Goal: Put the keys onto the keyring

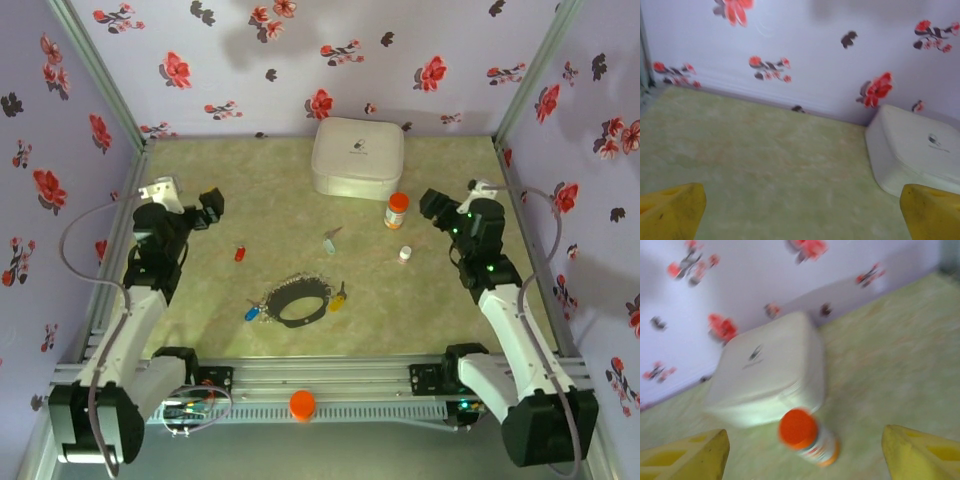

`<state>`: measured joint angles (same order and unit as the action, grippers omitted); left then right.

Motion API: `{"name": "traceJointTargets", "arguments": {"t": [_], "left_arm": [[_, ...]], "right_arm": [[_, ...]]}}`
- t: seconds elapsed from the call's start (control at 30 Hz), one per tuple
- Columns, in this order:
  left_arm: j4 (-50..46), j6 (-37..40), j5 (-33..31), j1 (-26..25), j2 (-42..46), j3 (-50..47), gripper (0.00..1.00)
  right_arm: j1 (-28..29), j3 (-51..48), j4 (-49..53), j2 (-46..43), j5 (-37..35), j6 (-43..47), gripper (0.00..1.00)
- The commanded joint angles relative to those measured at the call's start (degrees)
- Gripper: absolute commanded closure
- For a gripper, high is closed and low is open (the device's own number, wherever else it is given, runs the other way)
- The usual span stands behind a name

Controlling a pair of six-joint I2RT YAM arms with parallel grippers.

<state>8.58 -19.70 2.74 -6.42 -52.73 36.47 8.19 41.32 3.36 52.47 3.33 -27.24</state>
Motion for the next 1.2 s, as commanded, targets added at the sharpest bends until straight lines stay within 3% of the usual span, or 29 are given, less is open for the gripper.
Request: {"name": "traceJointTargets", "arguments": {"t": [0.0, 0.17, 0.27, 0.47, 0.57, 0.73, 0.93, 1.17], "left_arm": [[-12.2, -6.6, 0.5, -3.6, 2.9, -0.7, 0.0], [-15.1, -14.6, -4.0, -15.4, 0.0, -3.0, 0.02], [-15.3, -17.3, -7.9, -22.3, -5.4, -2.6, 0.04], [-13.6, -25.7, -11.3, -31.1, -14.9, -2.6, 0.07], [-11.8, -29.8, -11.3, -33.1, -19.0, -3.6, 0.07], [-11.5, -31.7, -12.1, -36.1, -20.0, -4.5, 0.08], [-8.6, -30.3, -11.7, -36.3, -18.8, -7.0, 0.04], [-3.1, -32.4, -13.2, -36.3, -16.1, -11.0, 0.03]], "right_arm": [[7.3, 4.0, 10.6, 2.9, 8.0, -3.2, 0.24], [24.1, 4.0, 15.1, 8.9, 1.9, -6.1, 0.26], [29.9, 2.9, 13.9, 14.4, 1.1, -9.1, 0.3], [37.0, 4.5, 15.2, 23.9, 0.2, -12.9, 0.48], [37.8, 4.5, 14.2, 26.6, -0.5, -17.7, 0.55], [40.8, 1.2, 11.7, 26.0, -3.7, -35.8, 0.56], [44.3, -2.7, 5.3, 24.3, -7.9, -54.3, 0.54], [46.9, -2.4, 3.9, 27.0, -11.4, -63.1, 0.6]]}}
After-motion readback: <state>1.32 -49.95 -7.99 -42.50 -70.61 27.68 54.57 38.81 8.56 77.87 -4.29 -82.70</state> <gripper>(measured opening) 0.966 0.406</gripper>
